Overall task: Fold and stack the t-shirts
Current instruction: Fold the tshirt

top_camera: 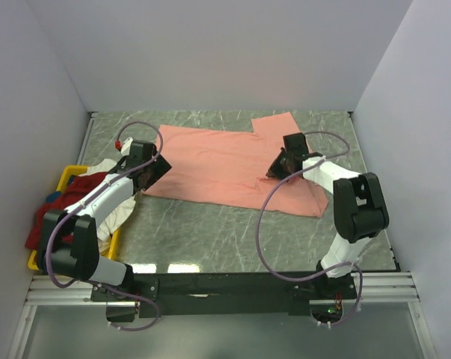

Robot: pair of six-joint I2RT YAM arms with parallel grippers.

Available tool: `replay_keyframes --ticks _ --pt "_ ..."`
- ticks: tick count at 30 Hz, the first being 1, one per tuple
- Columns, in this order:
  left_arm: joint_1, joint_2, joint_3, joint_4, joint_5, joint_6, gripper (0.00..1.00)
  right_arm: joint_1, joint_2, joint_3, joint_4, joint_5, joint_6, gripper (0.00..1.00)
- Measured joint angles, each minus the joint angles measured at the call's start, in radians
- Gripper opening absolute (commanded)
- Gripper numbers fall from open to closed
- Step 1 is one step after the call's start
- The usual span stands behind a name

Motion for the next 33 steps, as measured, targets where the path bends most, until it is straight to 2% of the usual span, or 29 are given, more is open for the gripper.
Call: replay_keyframes --ticks 2,5,6,9,13,18,27,33 --pt "0.0 0.0 -0.009 0.002 0.002 0.0 0.79 0.007 0.045 0.069 -0.016 0.001 -0.007 0.09" --pt "0.0 0.0 -0.019 0.003 0.01 0.001 0.79 0.016 0.113 0.16 -0.034 0.0 -0.019 0.31" --pt "-0.001 0.0 -0.021 0.003 0.016 0.001 0.79 0.019 0.139 0.191 -0.04 -0.002 -0.027 0.44" --pt "-0.006 0.0 -0.025 0.006 0.027 0.0 0.79 0.029 0.192 0.254 -0.061 -0.004 -0.046 0.59" --pt "-0.015 0.0 -0.025 0.01 0.043 -0.003 0.79 0.036 0.223 0.306 -0.103 -0.002 -0.068 0.6" --pt "-0.017 -0.038 -0.061 -0.013 0.011 -0.047 0.73 0.031 0.12 0.241 -0.137 0.028 -0.07 0.58" --pt "-0.017 -0.071 -0.132 -0.088 -0.129 -0.153 0.62 -0.009 -0.378 -0.172 -0.156 0.077 0.022 0.52" --pt "-0.016 -0.014 -0.156 -0.068 -0.18 -0.179 0.57 -0.02 -0.576 -0.427 -0.186 0.11 0.1 0.52"
